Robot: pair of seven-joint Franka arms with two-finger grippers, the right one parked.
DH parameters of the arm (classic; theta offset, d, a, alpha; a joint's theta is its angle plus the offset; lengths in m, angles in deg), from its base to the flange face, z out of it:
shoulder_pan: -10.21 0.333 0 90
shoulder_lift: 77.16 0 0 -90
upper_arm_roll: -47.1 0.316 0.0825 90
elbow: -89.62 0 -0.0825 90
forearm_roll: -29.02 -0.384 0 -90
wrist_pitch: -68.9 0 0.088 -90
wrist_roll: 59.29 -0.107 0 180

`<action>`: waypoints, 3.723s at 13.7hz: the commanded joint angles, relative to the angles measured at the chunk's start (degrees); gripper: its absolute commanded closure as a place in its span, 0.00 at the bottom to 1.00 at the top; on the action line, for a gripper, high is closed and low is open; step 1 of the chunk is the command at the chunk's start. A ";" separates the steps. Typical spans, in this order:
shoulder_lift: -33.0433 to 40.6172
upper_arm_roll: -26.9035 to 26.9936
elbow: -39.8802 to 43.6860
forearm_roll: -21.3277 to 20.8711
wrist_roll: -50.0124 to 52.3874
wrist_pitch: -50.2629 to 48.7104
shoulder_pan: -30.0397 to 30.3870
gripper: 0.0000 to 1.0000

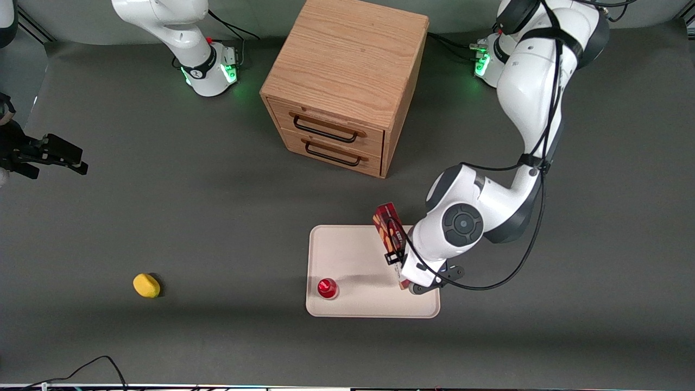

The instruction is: Place red cookie box on tray

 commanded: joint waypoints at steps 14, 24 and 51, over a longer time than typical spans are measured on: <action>-5.72 0.37 0.68 -7.40 5.42 3.43 1.34 1.00; -6.34 0.10 1.21 -9.16 4.37 5.98 2.40 0.45; 54.37 22.03 -28.66 0.95 -55.91 -37.69 11.92 0.00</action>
